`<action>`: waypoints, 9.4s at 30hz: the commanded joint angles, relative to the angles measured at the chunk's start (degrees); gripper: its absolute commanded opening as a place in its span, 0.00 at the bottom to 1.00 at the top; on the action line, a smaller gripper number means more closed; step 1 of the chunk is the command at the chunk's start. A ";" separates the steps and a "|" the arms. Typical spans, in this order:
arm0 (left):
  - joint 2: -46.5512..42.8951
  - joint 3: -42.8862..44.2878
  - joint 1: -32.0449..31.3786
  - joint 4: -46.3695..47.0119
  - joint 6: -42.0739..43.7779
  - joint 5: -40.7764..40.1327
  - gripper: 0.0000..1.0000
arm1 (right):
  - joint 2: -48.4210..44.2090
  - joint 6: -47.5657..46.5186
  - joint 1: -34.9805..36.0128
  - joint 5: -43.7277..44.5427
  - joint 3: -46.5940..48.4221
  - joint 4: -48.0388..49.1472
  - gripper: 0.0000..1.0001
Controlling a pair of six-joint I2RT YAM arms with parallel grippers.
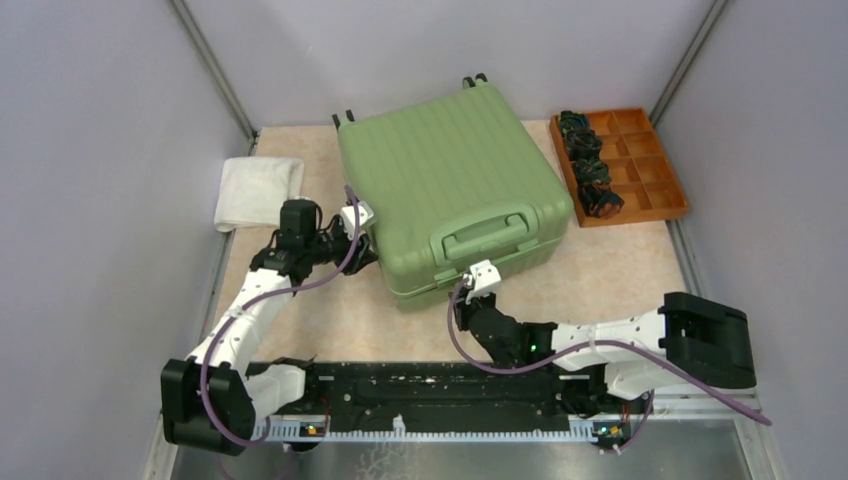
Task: Pack the luggage
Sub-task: Zip the luggage at the center of the board.
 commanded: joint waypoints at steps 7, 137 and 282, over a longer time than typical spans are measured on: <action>-2.17 3.36 -2.83 6.41 -2.18 9.43 0.46 | -5.91 3.97 3.17 -0.30 0.02 5.32 0.07; -1.12 9.91 -5.56 -0.30 -3.77 7.88 0.38 | -22.32 4.17 -35.75 -60.05 -1.09 -19.37 0.46; -1.80 18.79 -3.92 -6.52 -14.30 -1.94 0.58 | 5.86 18.90 -3.05 -48.36 -1.30 19.16 0.98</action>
